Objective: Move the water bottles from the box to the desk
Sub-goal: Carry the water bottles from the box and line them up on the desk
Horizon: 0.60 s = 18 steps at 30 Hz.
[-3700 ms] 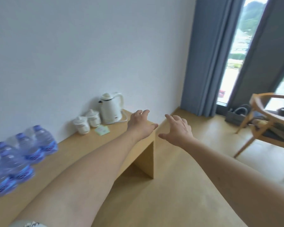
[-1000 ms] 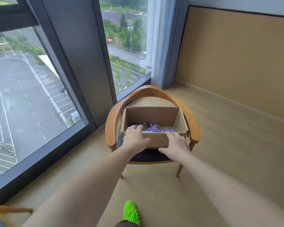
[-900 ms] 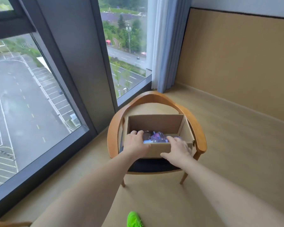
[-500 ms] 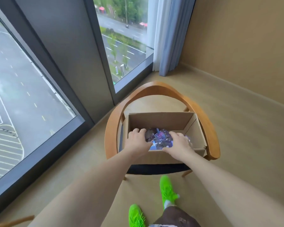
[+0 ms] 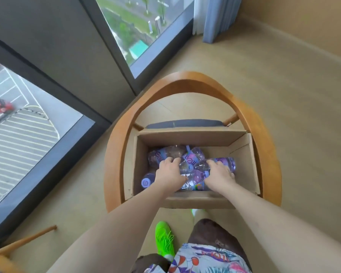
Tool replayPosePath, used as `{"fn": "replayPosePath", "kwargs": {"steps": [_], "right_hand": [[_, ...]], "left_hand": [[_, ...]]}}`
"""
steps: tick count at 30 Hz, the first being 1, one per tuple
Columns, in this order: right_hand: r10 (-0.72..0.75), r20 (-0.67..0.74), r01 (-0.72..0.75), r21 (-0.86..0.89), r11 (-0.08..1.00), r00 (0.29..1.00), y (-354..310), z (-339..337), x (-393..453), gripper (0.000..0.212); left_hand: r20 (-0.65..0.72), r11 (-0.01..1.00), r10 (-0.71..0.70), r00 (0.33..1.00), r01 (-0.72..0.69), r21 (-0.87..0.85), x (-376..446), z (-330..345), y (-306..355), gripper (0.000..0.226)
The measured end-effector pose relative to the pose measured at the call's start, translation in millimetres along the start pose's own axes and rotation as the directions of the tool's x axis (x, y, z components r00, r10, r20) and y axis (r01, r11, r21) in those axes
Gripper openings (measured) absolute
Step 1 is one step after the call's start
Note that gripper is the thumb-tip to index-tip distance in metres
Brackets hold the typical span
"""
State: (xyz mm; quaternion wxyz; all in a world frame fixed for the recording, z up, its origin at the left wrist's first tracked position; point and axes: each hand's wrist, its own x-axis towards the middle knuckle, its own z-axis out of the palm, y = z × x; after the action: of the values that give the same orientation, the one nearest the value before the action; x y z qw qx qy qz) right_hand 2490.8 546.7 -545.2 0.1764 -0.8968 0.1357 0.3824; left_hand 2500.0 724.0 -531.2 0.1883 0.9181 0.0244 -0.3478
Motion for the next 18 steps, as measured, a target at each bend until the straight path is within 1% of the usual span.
{"fn": "replayPosePath", "kwargs": {"steps": [3, 7, 11, 14, 18], "right_hand": [[-0.019, 0.045, 0.021, -0.052, 0.998, 0.999, 7, 2, 26, 0.076], [-0.067, 0.079, 0.082, -0.201, 0.976, 0.995, 19, 5, 49, 0.076], [-0.134, 0.043, 0.141, -0.352, 0.925, 0.990, 30, 6, 68, 0.075], [-0.181, 0.024, 0.177, -0.381, 0.908, 0.983, 32, 9, 85, 0.071], [-0.190, 0.042, 0.191, -0.392, 0.900, 0.981, 32, 22, 97, 0.070]], "left_hand": [[0.051, 0.999, -0.025, 0.998, 0.023, 0.042, 20, 13, 3, 0.074], [0.121, 0.995, -0.048, 0.992, 0.037, 0.092, 37, 33, 3, 0.077], [0.146, 0.992, -0.038, 0.989, 0.021, 0.122, 55, 49, 7, 0.080], [0.184, 0.988, -0.029, 0.983, 0.001, 0.154, 71, 56, 6, 0.082], [0.243, 0.984, -0.043, 0.969, -0.001, 0.177, 82, 68, 3, 0.087]]}}
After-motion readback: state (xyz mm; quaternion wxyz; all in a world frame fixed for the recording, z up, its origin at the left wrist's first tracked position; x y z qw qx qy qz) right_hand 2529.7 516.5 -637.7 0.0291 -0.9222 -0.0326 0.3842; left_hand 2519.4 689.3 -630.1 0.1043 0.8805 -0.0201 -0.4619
